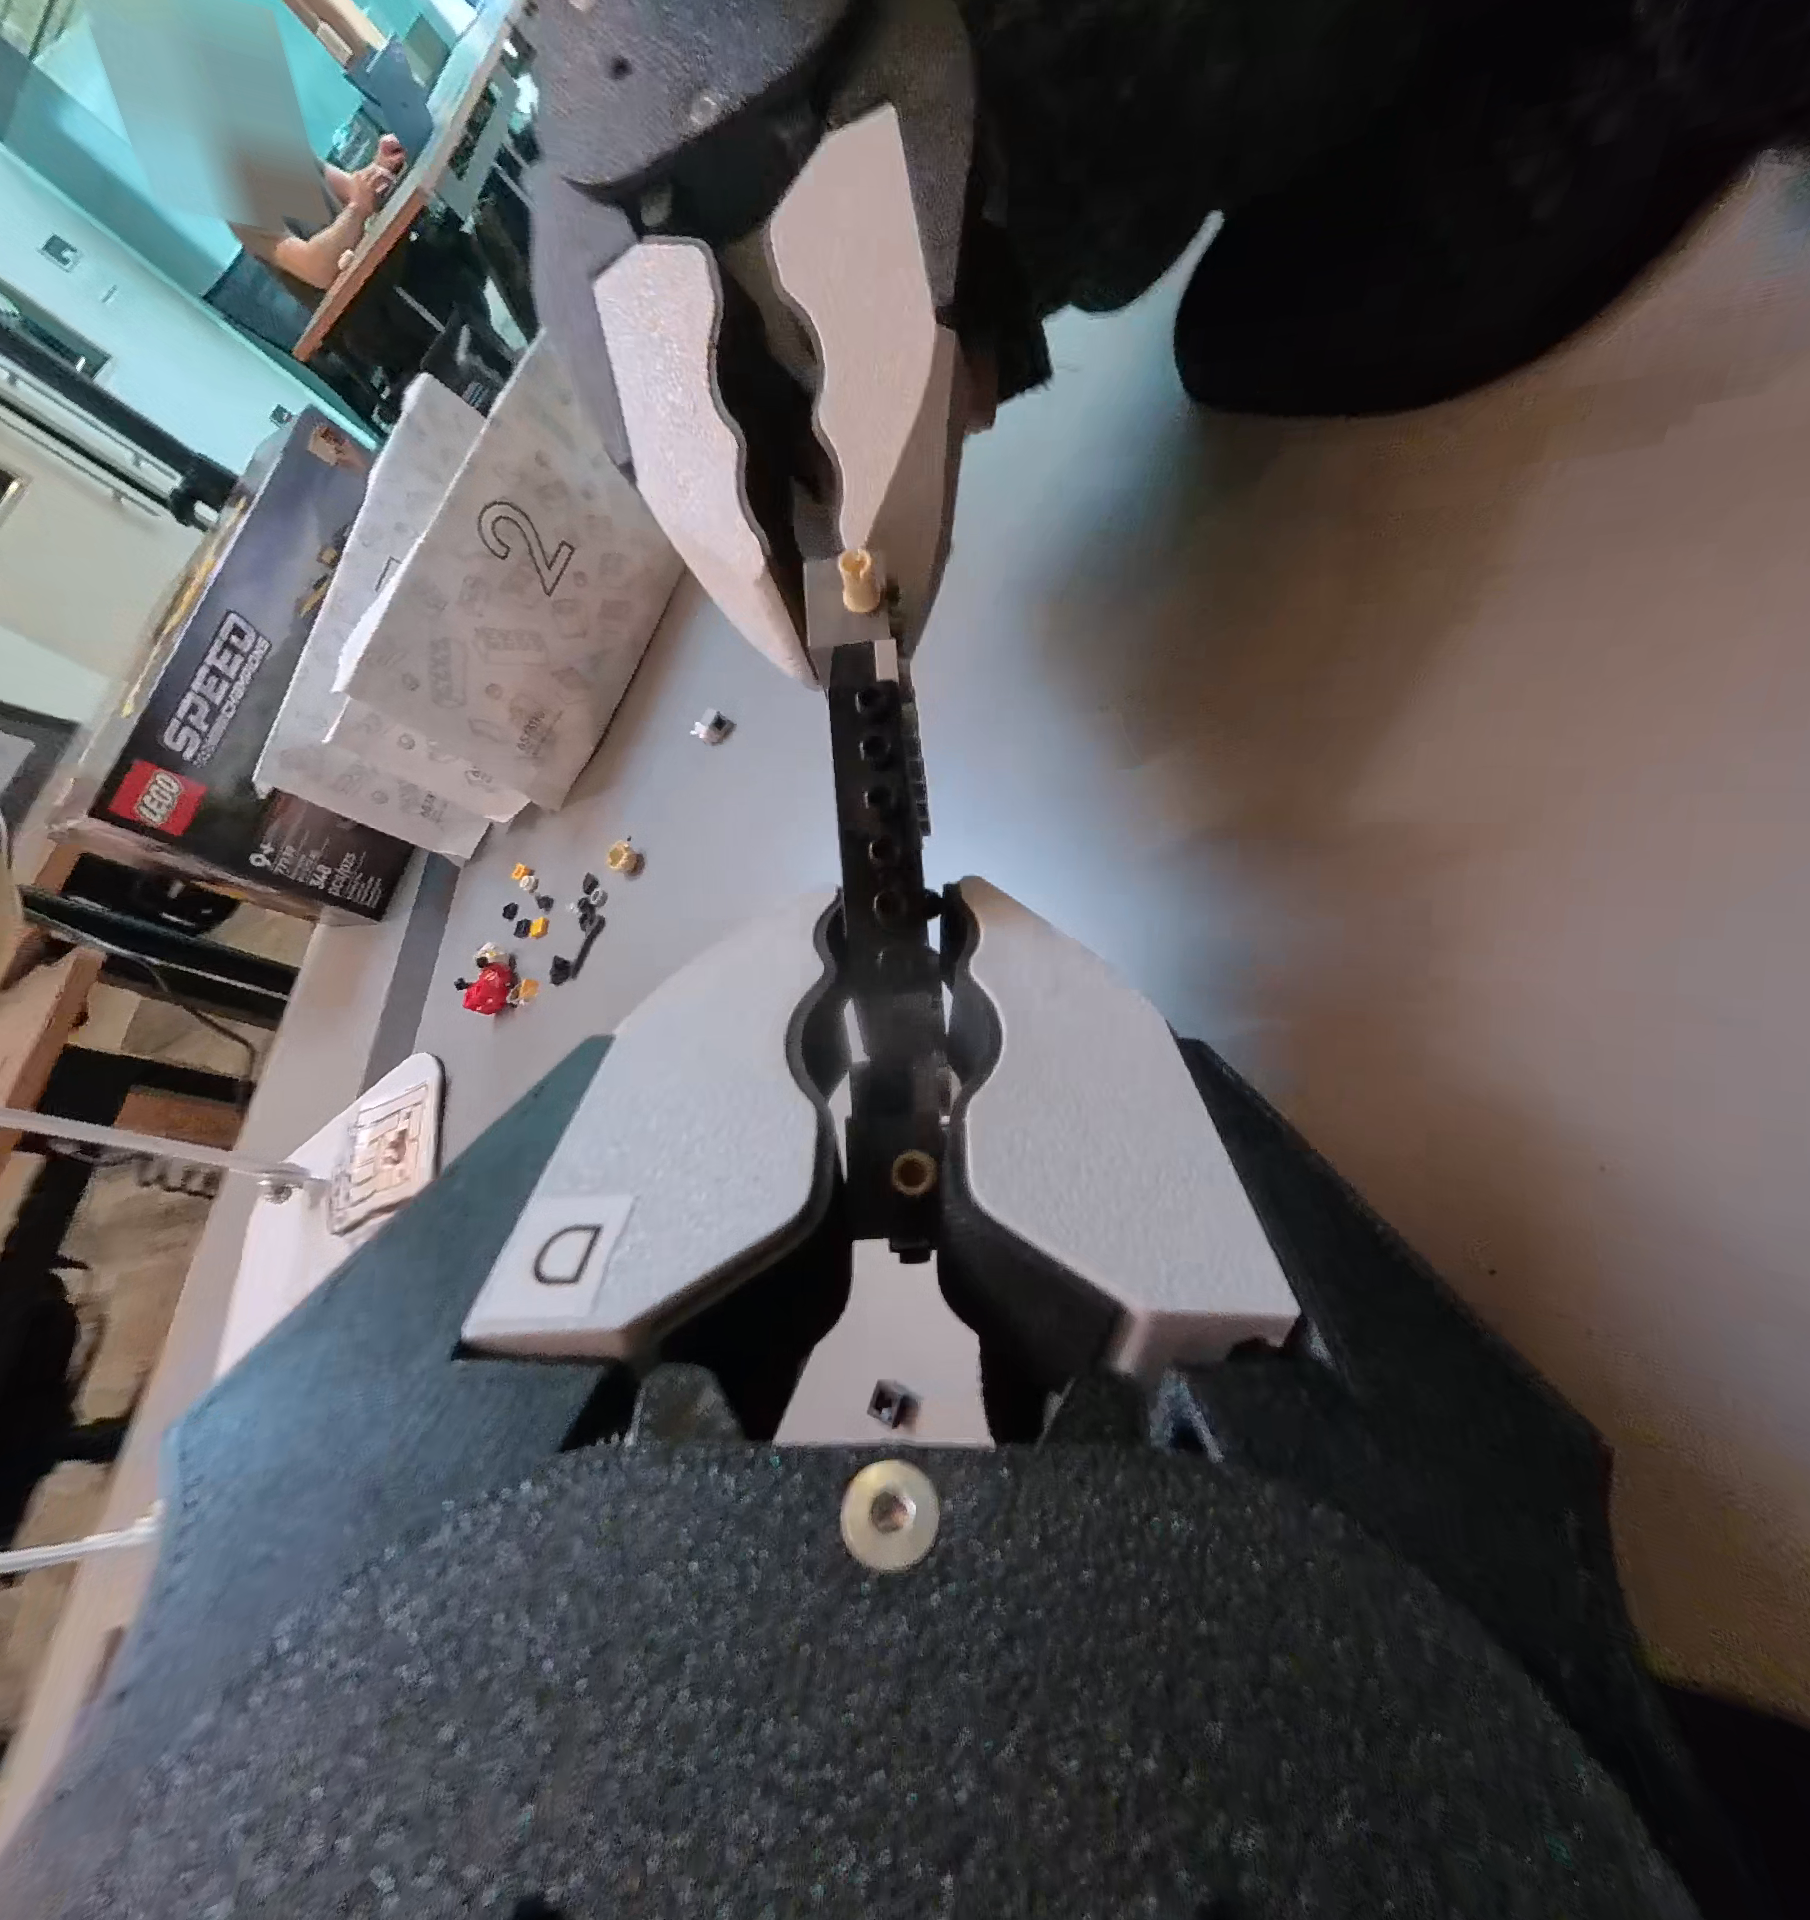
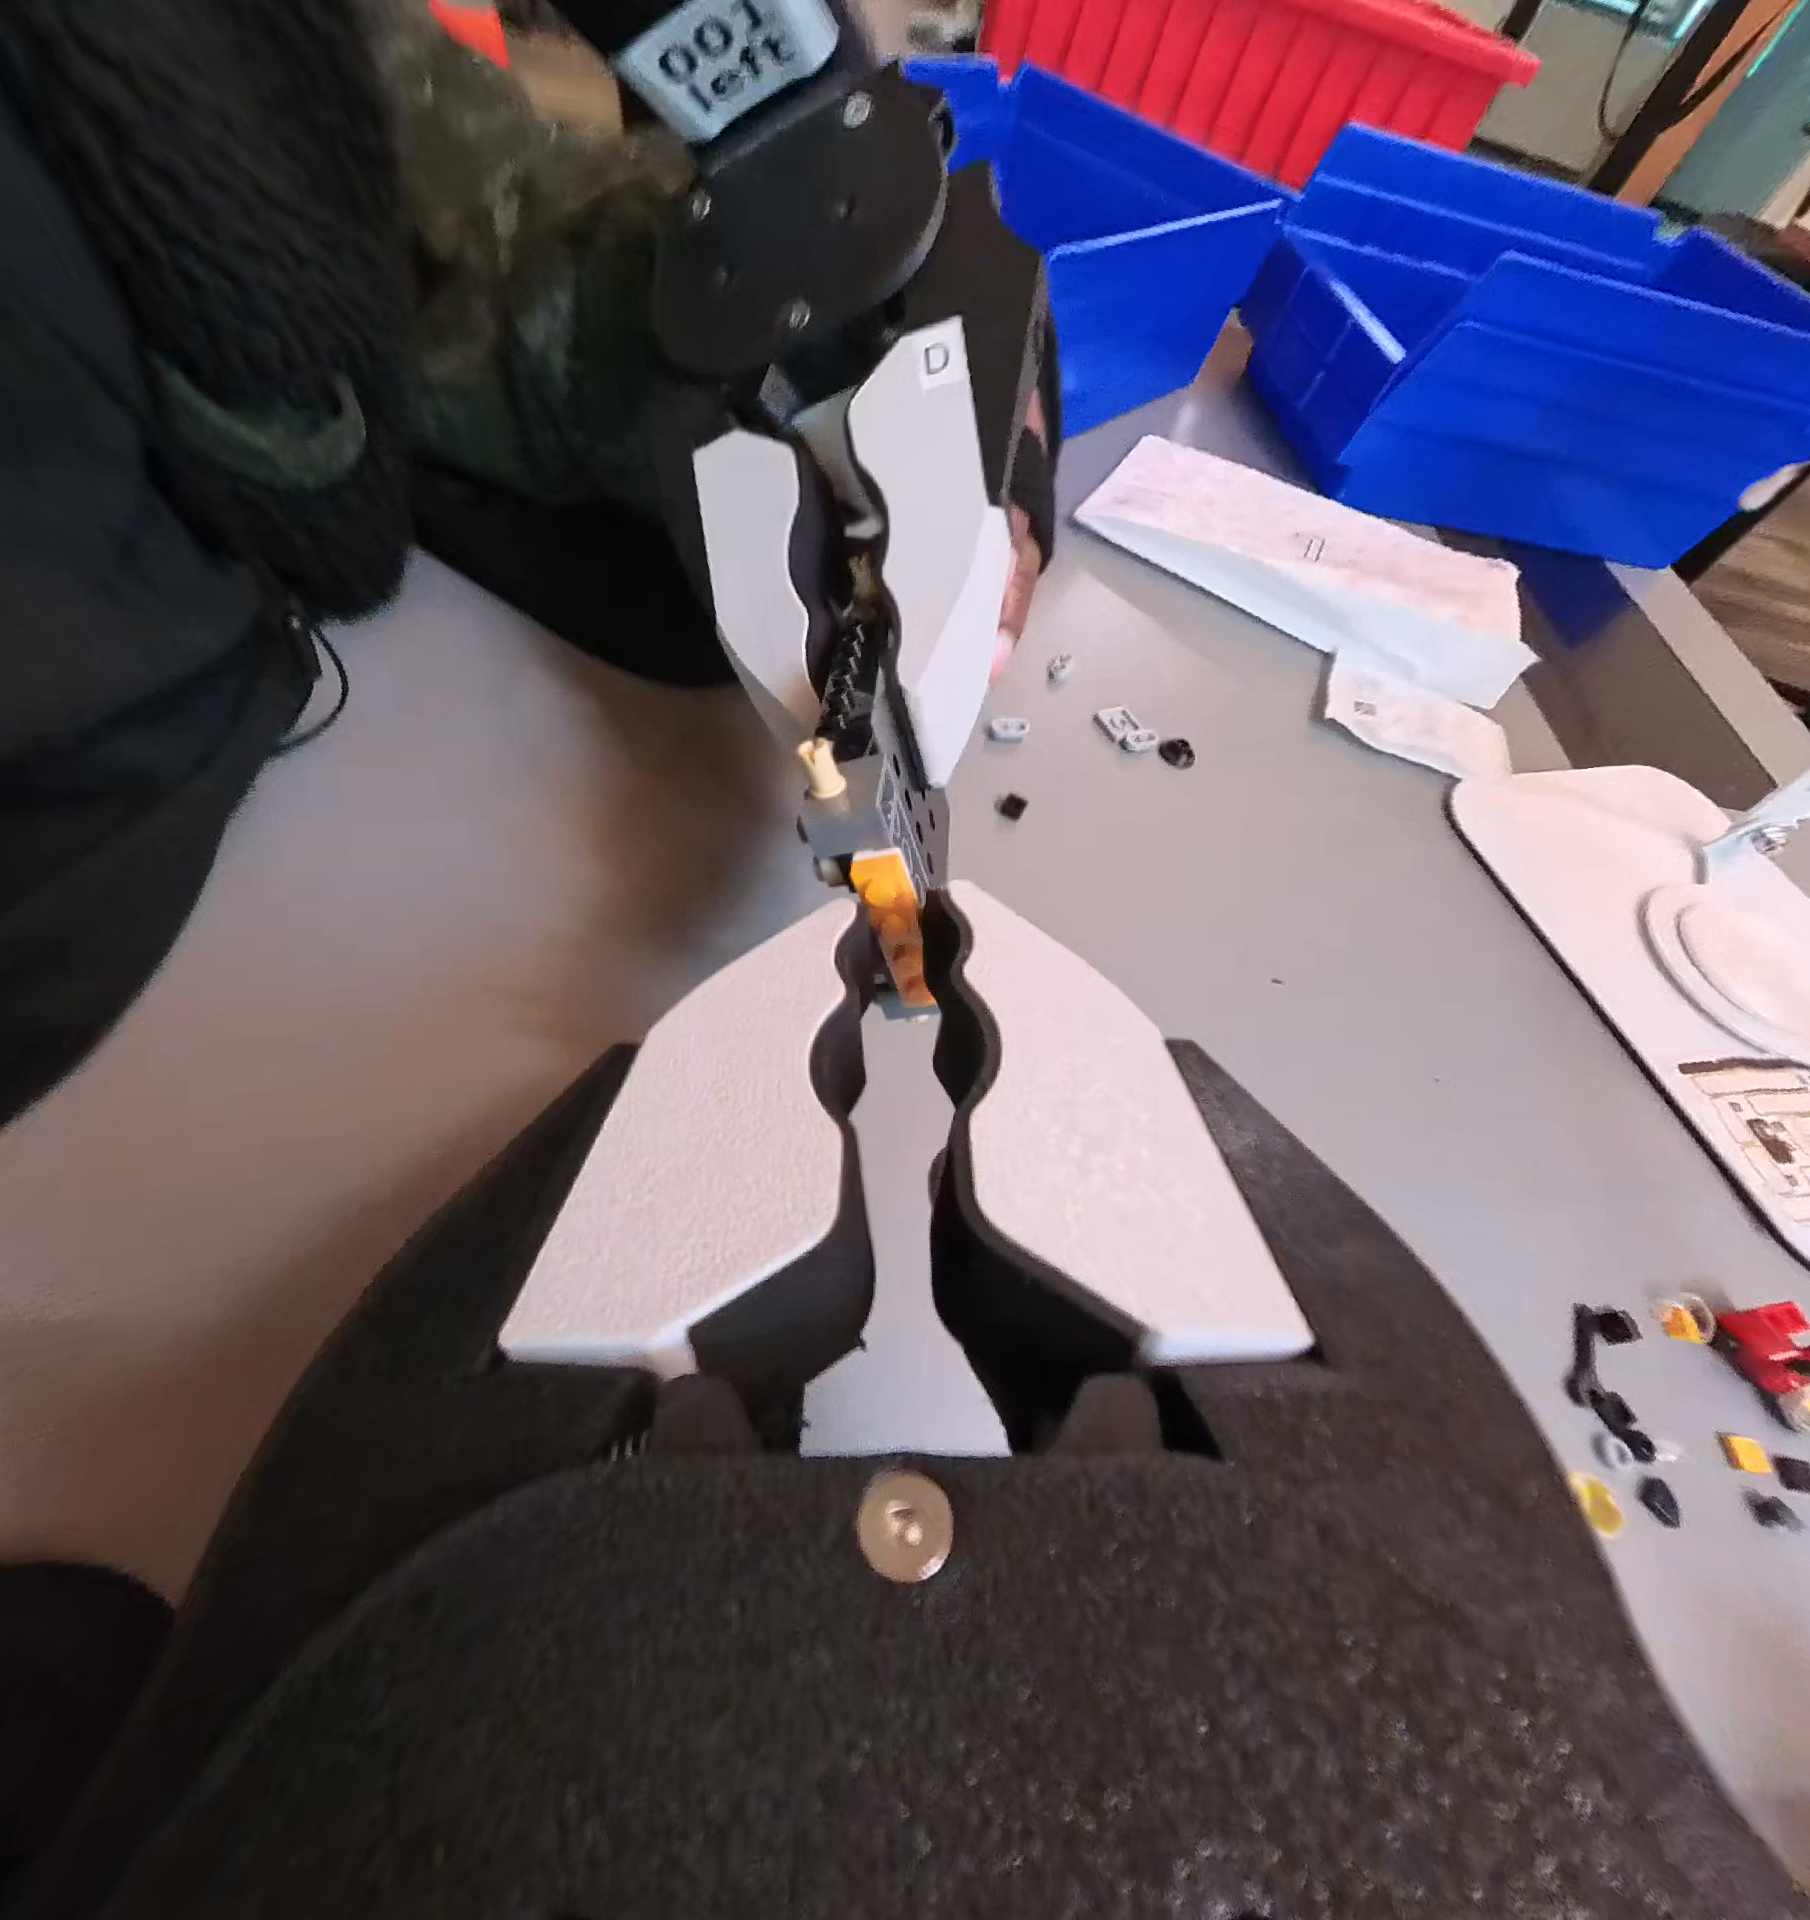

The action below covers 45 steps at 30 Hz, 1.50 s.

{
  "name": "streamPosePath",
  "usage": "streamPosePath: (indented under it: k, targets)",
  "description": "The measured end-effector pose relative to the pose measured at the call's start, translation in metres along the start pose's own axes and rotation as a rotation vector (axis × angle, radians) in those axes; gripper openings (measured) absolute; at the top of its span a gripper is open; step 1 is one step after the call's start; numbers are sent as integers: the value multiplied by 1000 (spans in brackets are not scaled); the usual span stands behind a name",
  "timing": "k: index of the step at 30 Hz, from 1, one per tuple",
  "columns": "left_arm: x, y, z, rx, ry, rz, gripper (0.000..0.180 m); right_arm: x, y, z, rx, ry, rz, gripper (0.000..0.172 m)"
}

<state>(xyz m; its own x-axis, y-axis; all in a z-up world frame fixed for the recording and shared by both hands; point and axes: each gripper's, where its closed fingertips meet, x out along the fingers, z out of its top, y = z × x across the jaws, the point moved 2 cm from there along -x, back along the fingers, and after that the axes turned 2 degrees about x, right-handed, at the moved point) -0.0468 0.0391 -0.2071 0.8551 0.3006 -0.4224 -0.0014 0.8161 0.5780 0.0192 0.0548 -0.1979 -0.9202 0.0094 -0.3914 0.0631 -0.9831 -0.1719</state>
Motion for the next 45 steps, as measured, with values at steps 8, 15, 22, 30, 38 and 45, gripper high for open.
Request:
streamPosePath:
  k: [8,15,22,30,38,45]
  targets:
    - [-9,13,11,-371,-193,-101,15,-10,-7,24,59,-153,-32,8]
    - [-10,12,14,-493,-241,-199,16,-14,-5,28,102,-184,10,8]
    - [-10,14,13,-619,-267,-276,15,-16,-7,29,168,-220,41,8]
    - [-7,10,3,-688,-227,-321,15,-10,-8,20,242,-176,80,8]
    - [-7,8,-7,-714,-187,-342,14,-6,-10,17,207,-143,18,10]
    - [-5,7,-18,-685,-106,-318,19,2,-9,11,211,-94,6,8]
